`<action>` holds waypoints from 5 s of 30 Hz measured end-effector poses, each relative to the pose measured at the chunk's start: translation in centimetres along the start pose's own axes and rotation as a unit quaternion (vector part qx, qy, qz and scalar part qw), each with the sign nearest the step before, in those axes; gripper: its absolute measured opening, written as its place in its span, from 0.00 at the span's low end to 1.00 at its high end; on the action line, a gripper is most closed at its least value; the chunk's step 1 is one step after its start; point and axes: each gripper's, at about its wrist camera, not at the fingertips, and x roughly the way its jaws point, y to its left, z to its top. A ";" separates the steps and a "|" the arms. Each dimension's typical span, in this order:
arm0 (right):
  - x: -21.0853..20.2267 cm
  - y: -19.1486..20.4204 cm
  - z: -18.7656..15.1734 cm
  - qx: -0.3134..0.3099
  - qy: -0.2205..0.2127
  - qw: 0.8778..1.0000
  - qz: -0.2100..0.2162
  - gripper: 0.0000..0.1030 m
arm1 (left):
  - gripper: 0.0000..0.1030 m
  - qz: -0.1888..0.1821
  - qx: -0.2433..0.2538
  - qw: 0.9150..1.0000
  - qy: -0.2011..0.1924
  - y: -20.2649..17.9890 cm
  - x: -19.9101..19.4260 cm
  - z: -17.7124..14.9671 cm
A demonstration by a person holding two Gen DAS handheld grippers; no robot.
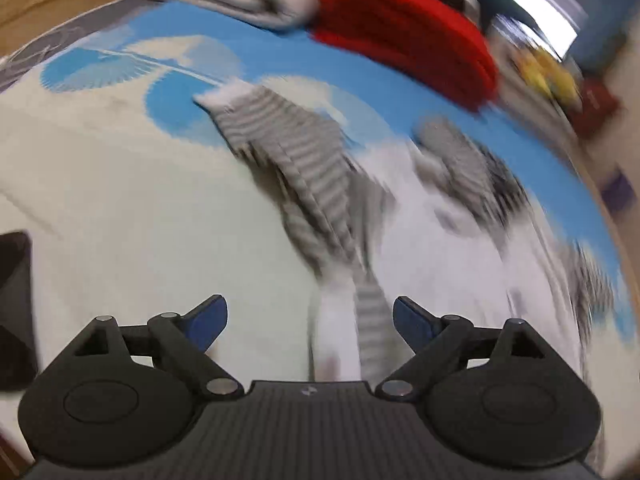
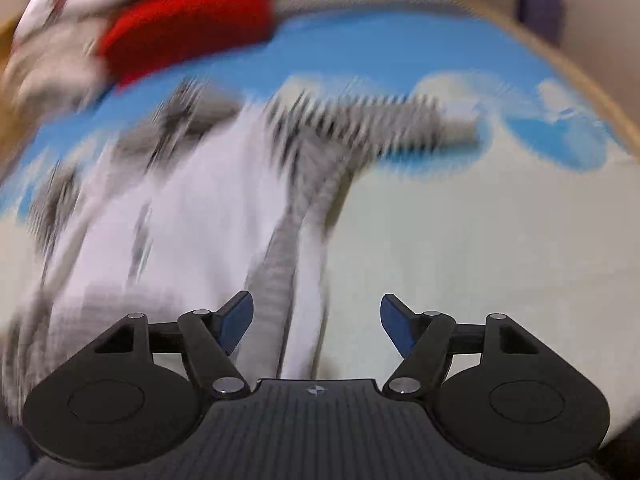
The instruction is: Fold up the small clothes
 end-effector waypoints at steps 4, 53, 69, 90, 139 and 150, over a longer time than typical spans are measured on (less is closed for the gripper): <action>7.0 -3.5 5.8 0.094 -0.055 0.992 -0.070 0.70 | 0.90 0.041 -0.073 0.996 -0.013 1.7 6.1 4.7; 15.6 8.3 4.9 0.056 -0.060 0.996 -0.019 0.70 | 0.06 -0.022 -0.202 0.978 -0.057 6.4 19.7 15.4; 17.8 7.0 3.5 0.044 -0.032 0.997 -0.046 0.59 | 0.63 0.212 -0.240 0.945 -0.072 17.2 9.9 13.1; 31.0 28.6 24.3 -0.163 0.004 0.982 0.090 0.75 | 1.00 0.031 0.015 0.997 0.068 -3.1 6.9 1.1; 14.4 16.0 9.5 -0.053 -0.107 0.989 0.089 0.88 | 1.00 0.159 -0.081 0.983 -0.046 4.4 7.6 5.7; 12.5 11.4 1.1 -0.014 -0.122 0.992 0.009 0.87 | 1.00 0.075 -0.209 0.974 -0.035 10.6 10.8 6.5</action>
